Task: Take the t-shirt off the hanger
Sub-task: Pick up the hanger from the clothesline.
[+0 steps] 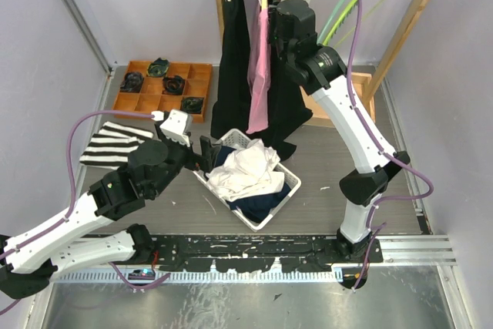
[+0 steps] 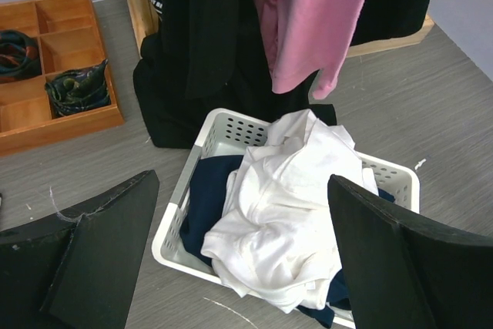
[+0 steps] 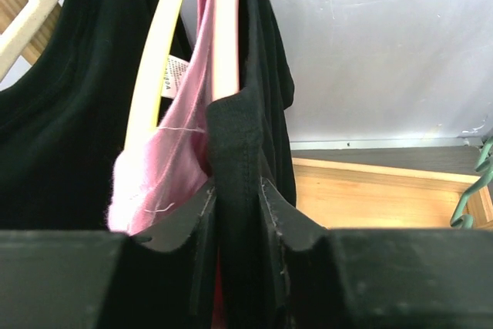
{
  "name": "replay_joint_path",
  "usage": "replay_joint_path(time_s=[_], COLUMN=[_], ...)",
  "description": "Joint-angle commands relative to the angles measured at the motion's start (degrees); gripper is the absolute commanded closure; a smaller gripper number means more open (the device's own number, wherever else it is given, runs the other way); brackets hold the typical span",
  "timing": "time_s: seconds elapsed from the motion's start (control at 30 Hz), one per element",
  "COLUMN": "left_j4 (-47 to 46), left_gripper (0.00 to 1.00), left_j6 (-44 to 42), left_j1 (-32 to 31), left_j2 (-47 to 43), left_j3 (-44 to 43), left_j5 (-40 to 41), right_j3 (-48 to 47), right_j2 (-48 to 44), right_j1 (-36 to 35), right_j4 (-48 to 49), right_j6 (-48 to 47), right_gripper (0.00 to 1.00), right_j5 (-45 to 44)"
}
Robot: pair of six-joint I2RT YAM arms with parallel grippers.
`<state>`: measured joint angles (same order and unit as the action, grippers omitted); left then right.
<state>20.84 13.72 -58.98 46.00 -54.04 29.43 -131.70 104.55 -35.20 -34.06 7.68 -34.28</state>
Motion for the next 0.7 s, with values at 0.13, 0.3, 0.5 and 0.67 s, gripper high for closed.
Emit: replay_joint_path(time_s=[0.13,0.3,0.5,0.67], left_j4=[-2.10,-2.80,-5.79,-7.03], left_gripper=[0.02,0.02,0.02,0.02], left_j6=[-0.26,-0.21,-0.27,-0.23], left_j1=[0.07,0.02,0.00,0.01], left_j2=[-0.47,-0.30,-0.01,0.58], left_j3=[-0.65,-0.73,0.05,0.08], left_j5=[0.89,0.57,-1.35,-2.94], right_j3=[-1.39,5.26,14.44,18.05], right_j2=[-0.62,-4.66,-11.65,-16.47], right_j1=[0.21,0.18,0.22,0.25], right_j4=[4.51,11.52,21.35,25.48], right_j6=[-3.59,-6.16,-9.88,-11.77], right_gripper=[0.89,0.98,0.99,0.99], right_j5=[-0.22,-0.97,0.29,1.95])
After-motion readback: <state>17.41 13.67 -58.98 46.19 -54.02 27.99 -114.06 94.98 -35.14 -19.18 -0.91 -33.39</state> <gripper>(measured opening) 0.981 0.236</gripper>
